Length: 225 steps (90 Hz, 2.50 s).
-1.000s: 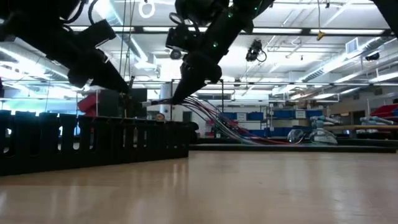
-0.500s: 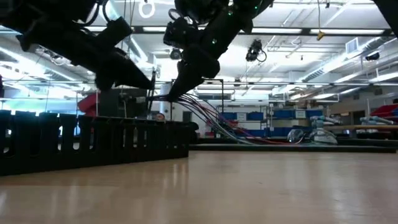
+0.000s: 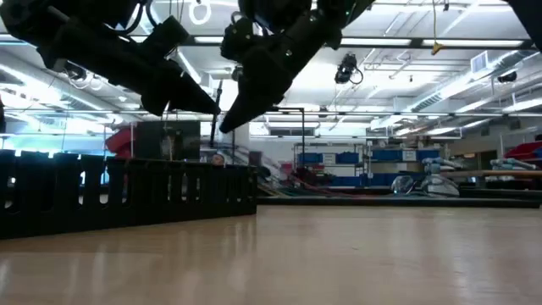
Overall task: Ziptie cables
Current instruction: Wrap the cable wires with the black zip tie
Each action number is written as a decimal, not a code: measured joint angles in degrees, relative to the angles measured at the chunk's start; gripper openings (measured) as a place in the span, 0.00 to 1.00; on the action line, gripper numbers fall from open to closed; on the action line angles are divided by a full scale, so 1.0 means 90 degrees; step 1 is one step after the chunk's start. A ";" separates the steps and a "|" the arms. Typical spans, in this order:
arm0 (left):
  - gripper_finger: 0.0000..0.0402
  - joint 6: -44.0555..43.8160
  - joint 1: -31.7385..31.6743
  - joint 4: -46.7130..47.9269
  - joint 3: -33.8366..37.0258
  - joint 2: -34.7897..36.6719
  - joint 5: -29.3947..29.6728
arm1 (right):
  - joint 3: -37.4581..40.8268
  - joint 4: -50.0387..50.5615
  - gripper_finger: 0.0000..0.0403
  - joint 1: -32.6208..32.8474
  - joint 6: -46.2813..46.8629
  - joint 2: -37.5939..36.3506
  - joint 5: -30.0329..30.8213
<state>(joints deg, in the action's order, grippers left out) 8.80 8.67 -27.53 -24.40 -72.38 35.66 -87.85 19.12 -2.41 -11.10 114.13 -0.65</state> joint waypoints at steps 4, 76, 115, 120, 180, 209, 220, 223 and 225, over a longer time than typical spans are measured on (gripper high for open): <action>0.00 -0.0002 0.0000 0.0001 0.0000 0.0000 0.0000 | 0.0000 0.0053 0.34 -0.0012 0.0018 0.0000 0.0044; 0.00 -0.0177 0.0000 -0.0334 0.0029 -0.0879 0.0002 | 0.1114 0.1805 0.46 -0.0445 0.0294 -0.0288 0.1136; 0.00 -0.0204 0.0000 -0.0306 0.0029 -0.0879 0.0000 | 0.1440 0.0894 0.42 -0.0905 0.0108 -0.0284 0.0651; 0.00 -0.0207 -0.0001 -0.0304 0.0028 -0.0879 0.0002 | 0.1440 0.0910 0.41 -0.0862 0.0115 -0.0284 0.0567; 0.00 -0.0380 -0.0421 -0.0094 0.0022 -0.0874 0.0006 | 0.1616 -0.0036 0.39 -0.0272 0.0219 -0.0714 0.0377; 0.00 -0.0449 -0.0630 -0.0238 0.0020 -0.0874 0.0007 | 0.1752 -0.0493 0.38 -0.0279 0.0278 -0.0530 0.0462; 0.00 -0.0505 -0.0817 -0.0305 -0.0007 -0.0874 0.0014 | 0.1739 -0.0377 0.38 -0.0287 0.0290 -0.0505 0.1161; 0.00 -0.0503 -0.0852 -0.0280 -0.0029 -0.0874 0.0015 | 0.1739 -0.0346 0.37 -0.0306 0.0292 -0.0505 0.1452; 0.00 -0.0503 -0.0867 -0.0273 -0.0040 -0.0874 0.0020 | 0.1739 -0.0297 0.37 -0.0321 0.0292 -0.0505 0.1587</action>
<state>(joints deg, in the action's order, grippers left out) 4.27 0.86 -29.99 -24.76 -80.25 35.84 -72.20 16.44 -5.31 -8.47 109.58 13.64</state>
